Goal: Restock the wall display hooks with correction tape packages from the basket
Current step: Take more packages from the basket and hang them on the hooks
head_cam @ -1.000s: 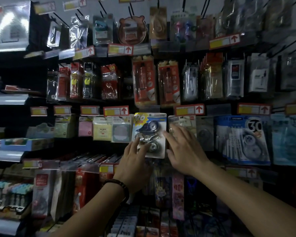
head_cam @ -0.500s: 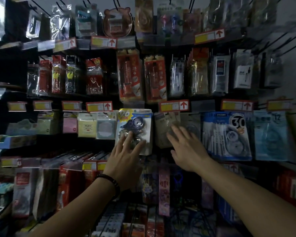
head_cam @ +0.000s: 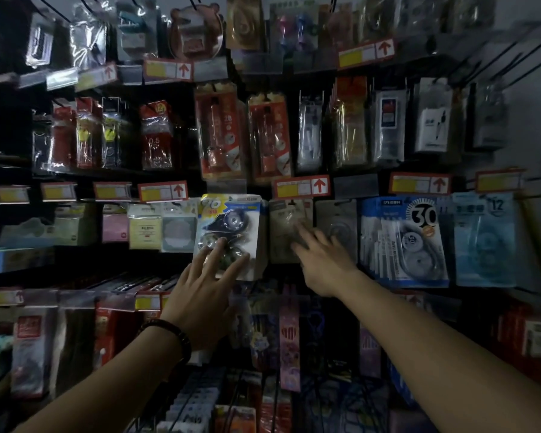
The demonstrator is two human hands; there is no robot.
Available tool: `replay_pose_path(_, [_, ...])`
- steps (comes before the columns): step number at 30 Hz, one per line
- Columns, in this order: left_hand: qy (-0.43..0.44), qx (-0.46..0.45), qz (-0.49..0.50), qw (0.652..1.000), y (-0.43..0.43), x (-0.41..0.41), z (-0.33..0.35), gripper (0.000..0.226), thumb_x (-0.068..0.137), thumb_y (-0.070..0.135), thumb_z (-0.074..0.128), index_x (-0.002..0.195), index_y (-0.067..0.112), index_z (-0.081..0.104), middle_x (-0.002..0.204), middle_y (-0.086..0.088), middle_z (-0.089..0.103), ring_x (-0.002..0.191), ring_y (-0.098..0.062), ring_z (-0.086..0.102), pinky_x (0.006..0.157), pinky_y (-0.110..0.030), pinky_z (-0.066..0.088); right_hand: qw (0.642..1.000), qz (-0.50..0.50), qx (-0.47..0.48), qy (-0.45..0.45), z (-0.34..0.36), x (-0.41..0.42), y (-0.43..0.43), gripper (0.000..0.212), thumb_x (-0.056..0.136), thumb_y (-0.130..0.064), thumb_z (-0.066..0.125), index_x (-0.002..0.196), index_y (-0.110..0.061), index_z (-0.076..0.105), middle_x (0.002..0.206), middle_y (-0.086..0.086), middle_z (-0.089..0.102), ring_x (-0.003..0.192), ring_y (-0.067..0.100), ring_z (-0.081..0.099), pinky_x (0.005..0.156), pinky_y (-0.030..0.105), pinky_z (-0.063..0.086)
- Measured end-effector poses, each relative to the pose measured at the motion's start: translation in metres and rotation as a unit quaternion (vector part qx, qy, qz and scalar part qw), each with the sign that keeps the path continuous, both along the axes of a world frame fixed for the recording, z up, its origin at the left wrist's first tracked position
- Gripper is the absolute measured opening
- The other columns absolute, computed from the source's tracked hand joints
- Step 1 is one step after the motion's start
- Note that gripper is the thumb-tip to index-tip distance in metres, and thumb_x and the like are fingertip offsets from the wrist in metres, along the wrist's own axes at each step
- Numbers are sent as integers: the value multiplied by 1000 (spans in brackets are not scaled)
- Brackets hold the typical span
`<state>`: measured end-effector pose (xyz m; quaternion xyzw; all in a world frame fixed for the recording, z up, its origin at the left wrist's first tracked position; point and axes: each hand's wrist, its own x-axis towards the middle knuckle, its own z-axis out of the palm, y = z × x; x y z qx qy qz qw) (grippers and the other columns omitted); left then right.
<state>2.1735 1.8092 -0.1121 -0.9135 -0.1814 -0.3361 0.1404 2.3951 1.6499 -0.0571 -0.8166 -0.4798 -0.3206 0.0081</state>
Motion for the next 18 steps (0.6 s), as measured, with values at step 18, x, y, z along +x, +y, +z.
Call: replay_pose_path(18, [29, 29, -65, 997, -114, 40, 1, 84, 84, 56, 56, 160, 37, 28, 174, -8, 15, 158, -36, 22, 121, -57, 34, 979, -43, 192, -50, -37, -8, -173, 71, 97, -49, 47, 160, -18, 37, 166, 14, 27, 153, 36, 24, 117, 55, 35])
